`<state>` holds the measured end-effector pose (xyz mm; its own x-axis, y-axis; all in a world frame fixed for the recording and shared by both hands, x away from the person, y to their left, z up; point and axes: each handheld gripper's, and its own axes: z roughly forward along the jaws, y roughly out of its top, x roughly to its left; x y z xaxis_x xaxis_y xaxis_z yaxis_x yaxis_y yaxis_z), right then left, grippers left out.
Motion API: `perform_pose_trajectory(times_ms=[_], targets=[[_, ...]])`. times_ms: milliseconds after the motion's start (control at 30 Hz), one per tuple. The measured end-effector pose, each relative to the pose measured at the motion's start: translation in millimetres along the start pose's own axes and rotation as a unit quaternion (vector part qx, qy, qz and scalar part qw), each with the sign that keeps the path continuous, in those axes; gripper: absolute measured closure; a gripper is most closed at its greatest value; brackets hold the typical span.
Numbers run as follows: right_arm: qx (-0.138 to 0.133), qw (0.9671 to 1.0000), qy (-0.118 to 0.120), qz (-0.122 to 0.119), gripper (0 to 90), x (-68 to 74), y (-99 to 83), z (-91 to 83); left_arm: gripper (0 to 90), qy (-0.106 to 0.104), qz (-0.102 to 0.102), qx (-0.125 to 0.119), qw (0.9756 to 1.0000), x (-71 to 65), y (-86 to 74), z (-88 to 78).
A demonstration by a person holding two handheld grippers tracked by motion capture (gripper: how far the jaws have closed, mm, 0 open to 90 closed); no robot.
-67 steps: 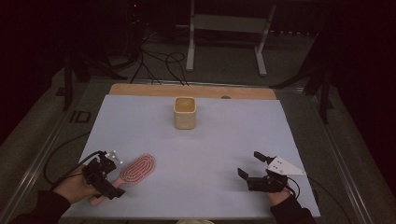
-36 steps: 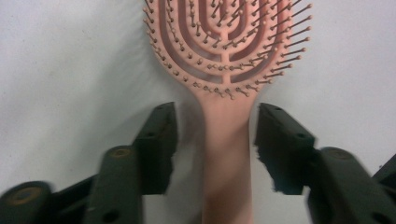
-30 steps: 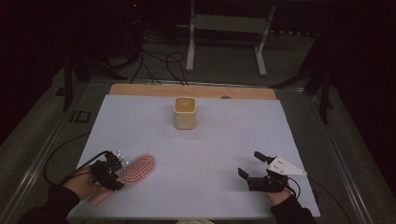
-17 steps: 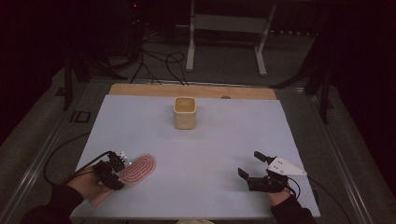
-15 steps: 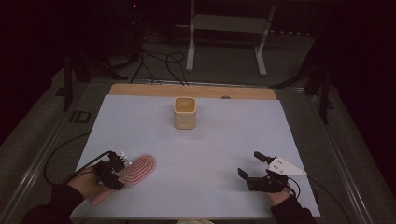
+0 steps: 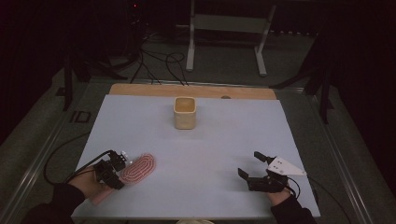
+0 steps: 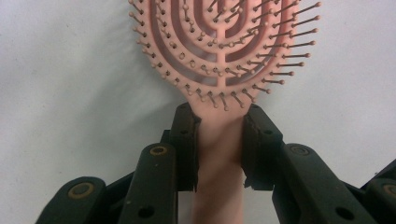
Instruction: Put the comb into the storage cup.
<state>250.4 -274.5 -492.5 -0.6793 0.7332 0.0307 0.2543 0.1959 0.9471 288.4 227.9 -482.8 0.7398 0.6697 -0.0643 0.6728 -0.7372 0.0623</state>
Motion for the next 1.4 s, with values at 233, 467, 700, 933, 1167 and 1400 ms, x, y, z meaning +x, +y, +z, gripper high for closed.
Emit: perform_pose_trajectory(times_ms=[233,467,700,933,1167,1400], targets=[[0.0,1.0,0.0,0.002,9.0,-0.2,0.0,-0.1,70.8,0.006,-0.002,-0.019,0.9998,0.7,-2.1,-1.8],[-0.001,1.0,0.0,0.003,9.0,0.0,0.3,-0.3,70.9,0.003,-0.01,-0.044,0.999,1.8,-1.0,-10.3],[0.0,1.0,0.0,0.002,9.0,0.0,0.1,-0.2,70.9,0.008,-0.011,-0.073,0.9972,0.1,2.8,-18.5],[0.001,1.0,0.0,0.003,9.0,-0.2,-0.2,0.1,70.9,0.011,-0.008,-0.1,0.9949,-2.9,6.1,-24.0],[0.002,1.0,0.0,0.004,9.0,-0.5,-0.3,0.2,71.0,0.008,-0.01,-0.129,0.9915,-7.1,13.4,-28.2],[0.0,1.0,0.001,0.004,9.0,-0.3,0.0,0.1,71.0,-0.002,-0.001,-0.157,0.9876,-13.1,23.2,-29.5]])
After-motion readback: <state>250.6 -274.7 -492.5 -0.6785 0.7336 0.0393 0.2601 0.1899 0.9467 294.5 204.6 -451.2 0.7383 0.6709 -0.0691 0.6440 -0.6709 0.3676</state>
